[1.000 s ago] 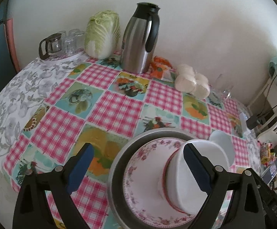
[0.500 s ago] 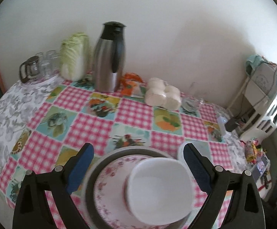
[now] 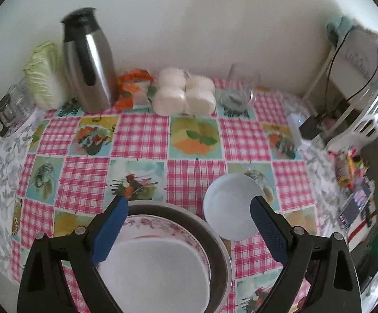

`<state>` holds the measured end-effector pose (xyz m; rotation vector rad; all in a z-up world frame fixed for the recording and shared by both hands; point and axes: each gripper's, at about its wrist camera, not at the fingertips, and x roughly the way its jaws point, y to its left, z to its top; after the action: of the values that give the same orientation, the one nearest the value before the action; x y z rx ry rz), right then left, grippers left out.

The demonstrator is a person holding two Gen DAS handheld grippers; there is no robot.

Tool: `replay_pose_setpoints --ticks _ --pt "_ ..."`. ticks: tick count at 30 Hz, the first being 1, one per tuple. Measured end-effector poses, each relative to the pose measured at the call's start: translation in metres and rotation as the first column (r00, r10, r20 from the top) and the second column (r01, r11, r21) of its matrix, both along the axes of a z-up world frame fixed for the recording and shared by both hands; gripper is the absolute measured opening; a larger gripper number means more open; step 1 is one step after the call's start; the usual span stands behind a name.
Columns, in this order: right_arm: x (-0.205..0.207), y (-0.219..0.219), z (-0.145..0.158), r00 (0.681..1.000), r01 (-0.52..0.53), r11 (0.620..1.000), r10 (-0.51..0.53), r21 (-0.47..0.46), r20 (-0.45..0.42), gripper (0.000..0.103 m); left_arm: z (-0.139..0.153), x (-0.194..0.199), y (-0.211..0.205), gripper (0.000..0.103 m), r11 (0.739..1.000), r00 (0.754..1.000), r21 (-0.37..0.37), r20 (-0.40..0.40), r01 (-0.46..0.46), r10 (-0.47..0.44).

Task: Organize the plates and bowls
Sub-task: 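Move both grippers to the rim of the round white bowl, then close both grippers on the round bowl rim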

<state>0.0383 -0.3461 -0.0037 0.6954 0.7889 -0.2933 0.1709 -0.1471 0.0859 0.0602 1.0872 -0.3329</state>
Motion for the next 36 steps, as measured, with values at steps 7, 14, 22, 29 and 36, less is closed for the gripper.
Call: replay_pose_setpoints --ticks 7,14,22,29,36 --pt "0.018 -0.007 -0.028 0.999 -0.007 0.998 0.009 0.064 -0.038 0.103 -0.038 0.030 -0.045 0.093 0.983 0.991 0.175 -0.135 0.047 -0.023" --pt "0.036 -0.004 -0.045 0.997 -0.028 0.997 0.033 0.076 -0.068 0.096 -0.066 0.045 -0.079 0.091 0.946 0.984 0.311 -0.173 0.091 -0.038" --pt "0.055 0.004 -0.065 0.993 -0.064 0.993 0.073 0.096 -0.098 0.067 -0.100 0.060 -0.088 0.074 0.921 0.972 0.377 -0.233 0.097 -0.007" --pt "0.064 0.013 -0.081 0.990 -0.074 0.985 0.091 0.157 -0.107 0.045 -0.121 0.064 -0.083 0.070 0.902 0.967 0.425 -0.253 0.082 0.031" --pt "0.070 0.020 -0.084 0.991 -0.083 0.978 0.101 0.190 -0.088 0.026 -0.132 0.066 -0.079 0.059 0.904 0.960 0.419 -0.278 0.088 0.035"
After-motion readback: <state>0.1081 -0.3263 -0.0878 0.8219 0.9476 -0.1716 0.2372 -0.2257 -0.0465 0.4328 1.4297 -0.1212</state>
